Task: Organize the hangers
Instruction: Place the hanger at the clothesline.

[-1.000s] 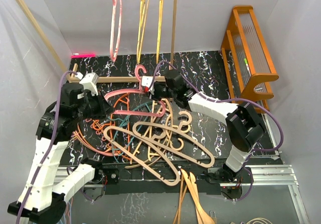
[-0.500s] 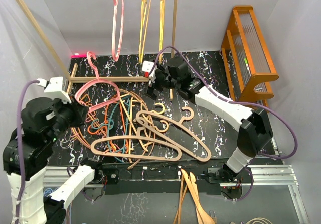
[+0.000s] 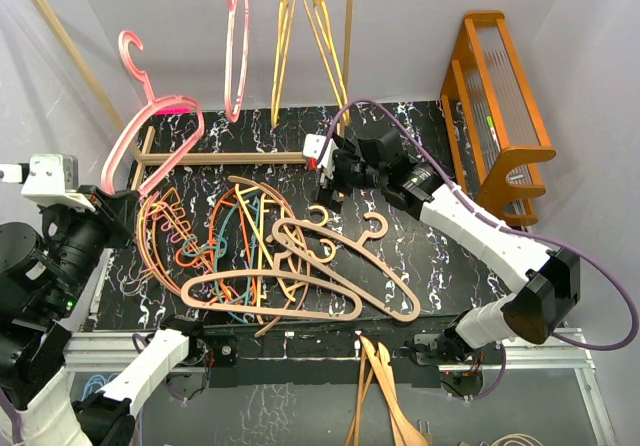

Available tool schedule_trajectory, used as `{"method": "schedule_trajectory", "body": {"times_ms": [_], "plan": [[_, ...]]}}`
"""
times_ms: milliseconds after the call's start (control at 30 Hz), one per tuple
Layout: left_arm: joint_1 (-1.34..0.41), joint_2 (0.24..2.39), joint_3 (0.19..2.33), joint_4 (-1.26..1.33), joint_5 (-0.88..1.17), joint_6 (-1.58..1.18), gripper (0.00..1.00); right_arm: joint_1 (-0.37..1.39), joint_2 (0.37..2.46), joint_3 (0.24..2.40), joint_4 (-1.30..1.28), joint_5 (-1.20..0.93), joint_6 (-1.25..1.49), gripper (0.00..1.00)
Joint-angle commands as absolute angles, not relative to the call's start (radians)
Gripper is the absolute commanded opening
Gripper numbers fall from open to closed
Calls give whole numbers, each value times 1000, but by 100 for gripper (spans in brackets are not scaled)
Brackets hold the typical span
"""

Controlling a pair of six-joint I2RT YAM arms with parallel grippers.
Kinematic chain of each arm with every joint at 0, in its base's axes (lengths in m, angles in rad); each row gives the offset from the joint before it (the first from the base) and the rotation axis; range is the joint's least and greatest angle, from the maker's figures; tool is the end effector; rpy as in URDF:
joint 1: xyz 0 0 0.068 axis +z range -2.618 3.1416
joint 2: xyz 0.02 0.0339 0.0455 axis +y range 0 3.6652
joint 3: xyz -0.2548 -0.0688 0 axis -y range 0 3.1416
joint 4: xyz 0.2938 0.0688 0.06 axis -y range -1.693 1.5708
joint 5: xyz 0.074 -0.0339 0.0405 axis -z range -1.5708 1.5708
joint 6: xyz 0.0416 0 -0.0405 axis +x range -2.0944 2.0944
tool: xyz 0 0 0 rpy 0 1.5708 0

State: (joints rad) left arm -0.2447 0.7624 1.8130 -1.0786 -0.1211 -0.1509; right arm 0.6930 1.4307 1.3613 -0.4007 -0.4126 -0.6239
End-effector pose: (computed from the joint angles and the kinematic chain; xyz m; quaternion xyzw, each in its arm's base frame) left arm 0.0448 -0.0060 0.5710 -0.0086 0.7168 -0.0942 0.6908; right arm 0.2829 0.2566 0.3545 -0.5952 0.5943 0.1922 0.5056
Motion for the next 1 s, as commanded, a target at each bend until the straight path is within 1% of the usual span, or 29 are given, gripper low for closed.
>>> {"method": "schedule_trajectory", "body": {"times_ms": [0, 133, 433, 800, 967], "plan": [[-239, 821, 1856, -927, -96, -67, 0, 665, 1372, 1300, -425, -395, -614, 99], [-236, 863, 1850, -777, -83, -6, 0, 634, 1337, 1259, -407, -413, -582, 99], [-239, 1066, 1930, -619, -74, 62, 0, 610, 1324, 1221, -411, -387, -607, 99], [-238, 1180, 2031, -598, -93, 100, 0, 601, 1373, 1248, -431, -394, -638, 99], [-238, 1261, 2108, -697, -73, 99, 0, 601, 1386, 1252, -433, -399, -635, 99]]}}
